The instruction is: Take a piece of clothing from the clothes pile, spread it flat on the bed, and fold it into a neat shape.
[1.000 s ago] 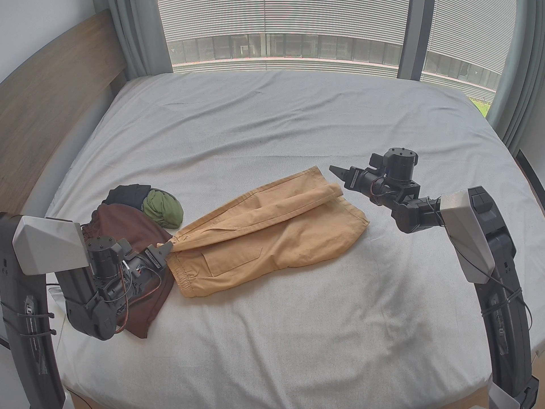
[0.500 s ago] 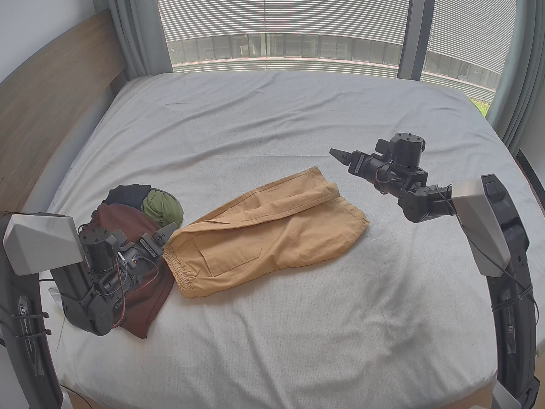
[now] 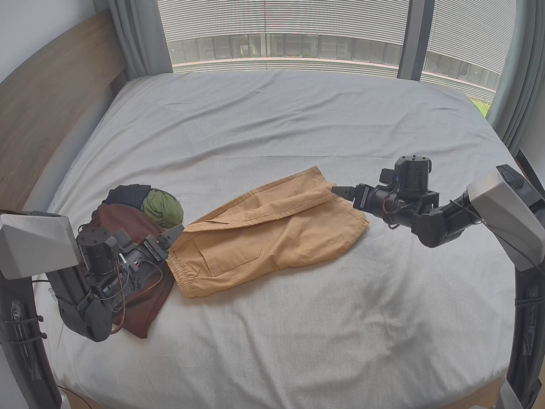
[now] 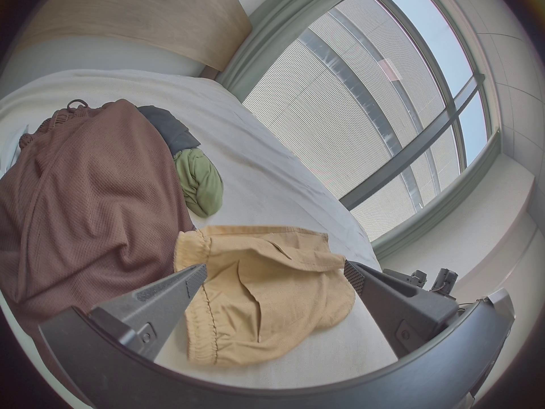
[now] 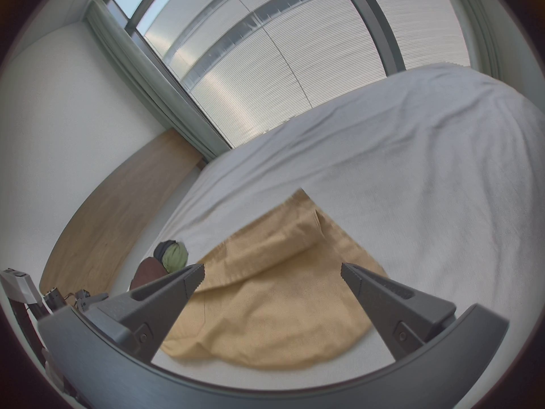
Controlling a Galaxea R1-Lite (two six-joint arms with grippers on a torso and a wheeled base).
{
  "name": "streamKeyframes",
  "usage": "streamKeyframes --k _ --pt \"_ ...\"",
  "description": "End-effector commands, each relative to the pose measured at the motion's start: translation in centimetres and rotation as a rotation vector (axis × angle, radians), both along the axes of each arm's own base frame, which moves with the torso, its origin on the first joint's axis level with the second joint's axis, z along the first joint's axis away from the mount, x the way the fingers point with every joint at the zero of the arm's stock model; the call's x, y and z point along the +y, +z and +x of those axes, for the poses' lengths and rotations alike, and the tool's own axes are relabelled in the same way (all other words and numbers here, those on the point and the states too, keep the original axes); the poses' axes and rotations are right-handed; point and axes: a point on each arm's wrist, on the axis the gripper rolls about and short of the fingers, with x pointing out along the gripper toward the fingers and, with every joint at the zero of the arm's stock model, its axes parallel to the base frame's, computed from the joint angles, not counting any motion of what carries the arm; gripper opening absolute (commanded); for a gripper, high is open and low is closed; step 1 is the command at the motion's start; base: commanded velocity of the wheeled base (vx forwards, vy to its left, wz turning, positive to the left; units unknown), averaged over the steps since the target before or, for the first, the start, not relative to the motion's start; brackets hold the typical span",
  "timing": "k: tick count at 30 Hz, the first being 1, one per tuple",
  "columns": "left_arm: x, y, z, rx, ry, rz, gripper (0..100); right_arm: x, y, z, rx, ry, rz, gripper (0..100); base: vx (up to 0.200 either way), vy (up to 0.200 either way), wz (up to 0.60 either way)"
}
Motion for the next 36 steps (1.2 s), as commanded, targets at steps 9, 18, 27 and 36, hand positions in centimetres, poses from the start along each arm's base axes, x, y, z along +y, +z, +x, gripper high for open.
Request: streamKeyframes --k 9,18,27,36 --pt "-1.6 -0.3 -1.3 0.027 -0.062 0.025 100 0.4 -2.8 -1.8 0.064 -0.061 0.087 100 0.0 0.0 0.0" --pt "-2.0 -1.1 -1.3 0.052 -0.076 0.031 100 1.5 -4.3 -1.8 0.096 -0.047 0.083 100 0.0 0.0 0.0" --pt "-1.9 -1.2 -1.2 0.052 -0.072 0.031 100 1.0 -7.7 -1.6 0.184 -0.101 0.039 100 0.0 0.0 0.0" --pt "-1.7 -1.4 -1.0 0.055 -0.064 0.031 100 1.2 -9.6 -1.7 0.239 -0.113 0.051 100 0.0 0.0 0.0"
